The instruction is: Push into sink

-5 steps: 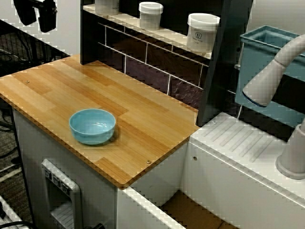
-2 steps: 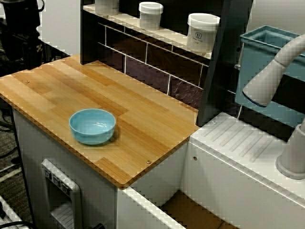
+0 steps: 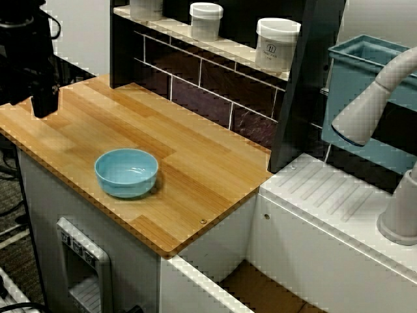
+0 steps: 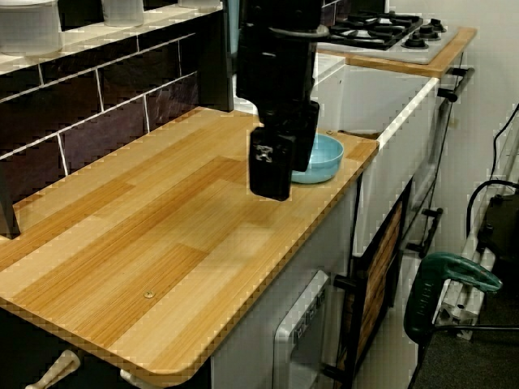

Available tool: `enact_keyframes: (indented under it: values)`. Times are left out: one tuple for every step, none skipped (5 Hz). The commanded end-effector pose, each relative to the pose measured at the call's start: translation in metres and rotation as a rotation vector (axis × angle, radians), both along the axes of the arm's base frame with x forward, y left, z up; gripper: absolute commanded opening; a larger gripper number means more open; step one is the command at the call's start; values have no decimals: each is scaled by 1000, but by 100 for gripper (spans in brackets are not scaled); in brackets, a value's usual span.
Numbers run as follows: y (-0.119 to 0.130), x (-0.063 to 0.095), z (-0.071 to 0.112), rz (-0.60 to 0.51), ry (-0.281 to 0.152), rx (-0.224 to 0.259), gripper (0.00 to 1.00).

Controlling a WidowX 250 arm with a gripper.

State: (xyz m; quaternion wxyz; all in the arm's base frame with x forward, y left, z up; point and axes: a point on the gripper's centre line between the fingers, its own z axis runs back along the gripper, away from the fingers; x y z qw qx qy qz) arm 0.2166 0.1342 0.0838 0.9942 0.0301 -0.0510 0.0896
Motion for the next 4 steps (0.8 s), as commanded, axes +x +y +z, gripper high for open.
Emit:
enact_keyframes:
  values:
    - [-26, 8, -6, -15, -41, 64, 100]
    - [-39, 13, -20, -29, -34, 90, 100]
    - [-43, 21, -30, -30, -24, 105, 100]
    - [-47, 30, -36, -33, -10, 109, 100]
